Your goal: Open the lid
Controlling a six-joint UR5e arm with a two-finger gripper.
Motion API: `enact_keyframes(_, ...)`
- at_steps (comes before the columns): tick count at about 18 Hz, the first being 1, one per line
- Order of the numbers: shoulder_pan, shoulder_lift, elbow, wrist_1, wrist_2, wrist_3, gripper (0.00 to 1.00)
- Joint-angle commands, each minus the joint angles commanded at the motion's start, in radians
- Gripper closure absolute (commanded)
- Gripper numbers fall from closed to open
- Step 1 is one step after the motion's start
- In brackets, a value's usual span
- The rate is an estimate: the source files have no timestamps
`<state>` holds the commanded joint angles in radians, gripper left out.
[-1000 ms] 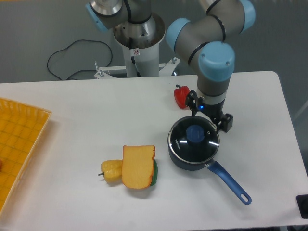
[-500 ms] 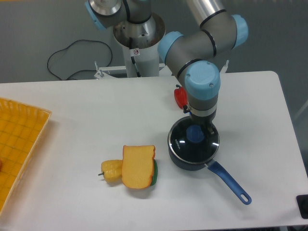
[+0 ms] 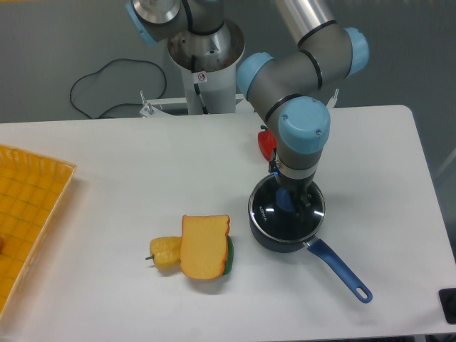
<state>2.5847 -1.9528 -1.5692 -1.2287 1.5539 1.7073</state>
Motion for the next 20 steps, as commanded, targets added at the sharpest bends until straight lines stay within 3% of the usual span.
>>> enact_keyframes(14,0.002,-0.005,-0.015,0.008,0.003,0.006,0.00)
enact_keyframes(20,0.002,-0.008,-0.029,0.037,0.012,0.008,0.00)
